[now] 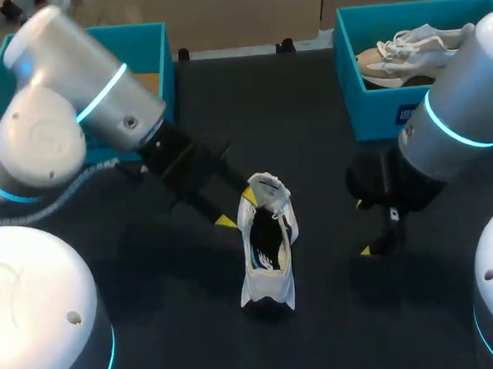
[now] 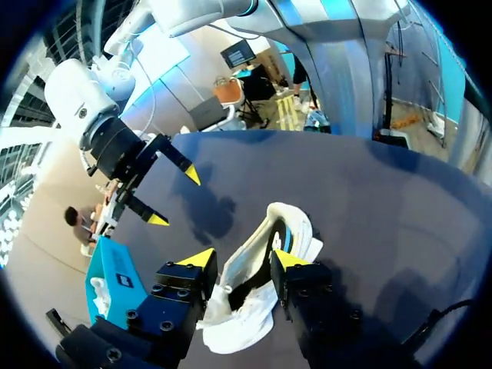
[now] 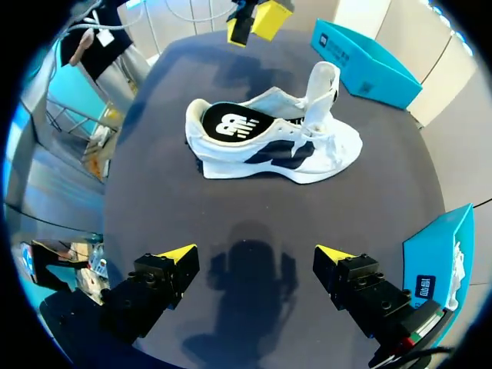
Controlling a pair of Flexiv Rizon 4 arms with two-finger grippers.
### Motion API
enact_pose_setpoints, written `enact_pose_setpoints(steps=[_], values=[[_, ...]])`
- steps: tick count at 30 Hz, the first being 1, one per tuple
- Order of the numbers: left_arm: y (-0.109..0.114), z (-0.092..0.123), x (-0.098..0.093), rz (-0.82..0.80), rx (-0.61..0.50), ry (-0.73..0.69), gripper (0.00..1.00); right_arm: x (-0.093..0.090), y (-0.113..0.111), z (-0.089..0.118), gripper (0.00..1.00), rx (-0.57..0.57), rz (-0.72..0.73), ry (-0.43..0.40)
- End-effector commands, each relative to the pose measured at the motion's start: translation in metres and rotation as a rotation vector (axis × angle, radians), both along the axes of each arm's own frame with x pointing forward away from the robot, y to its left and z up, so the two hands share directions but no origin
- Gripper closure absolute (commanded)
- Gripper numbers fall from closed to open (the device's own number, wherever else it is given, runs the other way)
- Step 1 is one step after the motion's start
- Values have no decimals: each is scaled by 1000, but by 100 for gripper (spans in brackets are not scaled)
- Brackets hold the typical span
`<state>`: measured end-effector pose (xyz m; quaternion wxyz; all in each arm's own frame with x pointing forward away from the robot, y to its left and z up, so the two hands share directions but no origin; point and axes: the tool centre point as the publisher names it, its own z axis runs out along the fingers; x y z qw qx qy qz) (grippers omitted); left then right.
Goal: Take the shoe out of the shoebox, open the shoe tongue, remove and reinsert the insole, then place the shoe into the shoebox
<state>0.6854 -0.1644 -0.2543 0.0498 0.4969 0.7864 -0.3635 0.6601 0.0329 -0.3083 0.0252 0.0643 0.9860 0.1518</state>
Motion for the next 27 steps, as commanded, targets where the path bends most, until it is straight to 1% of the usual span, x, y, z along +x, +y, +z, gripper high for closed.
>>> enact_pose_setpoints(steps=[1, 3, 4, 5, 6, 7, 8, 9, 10, 12, 13, 24, 26, 27], values=[[-7, 9, 13, -219, 378, 87, 54, -5, -5, 4, 0, 4, 0, -5], [-9, 11, 17, -255, 431, 94, 54, -5, -5, 4, 0, 4, 0, -5], [-11, 12, 20, -272, 455, 91, 56, -5, -5, 4, 0, 4, 0, -5], [-12, 13, 22, -292, 484, 99, 62, -5, -5, 4, 0, 4, 0, -5], [-13, 15, 24, -310, 523, 103, 71, -5, -5, 4, 0, 4, 0, -5], [-14, 16, 25, -322, 545, 109, 76, -5, -5, 4, 0, 4, 0, -5], [-13, 18, 27, -338, 596, 122, 93, -5, -5, 4, 0, 4, 0, -5], [-12, 19, 29, -358, 649, 126, 100, -5, -5, 4, 0, 4, 0, -5], [-11, 20, 30, -367, 681, 133, 100, -5, -5, 4, 0, 4, 0, -5], [-7, 25, 34, -364, 825, 145, 100, -5, -5, 4, 0, 4, 0, -5], [-6, 27, 37, -348, 850, 134, 100, -5, -5, 4, 0, 4, 0, -5], [-6, 27, 37, -348, 850, 134, 100, -3, -5, 6, 0, 5, 8, -9], [-6, 27, 37, -348, 850, 134, 100, -2, -13, 11, 0, -7, 7, -9], [-8, 23, 37, -369, 876, 94, 100, -2, -19, 15, 0, -9, 6, -11]])
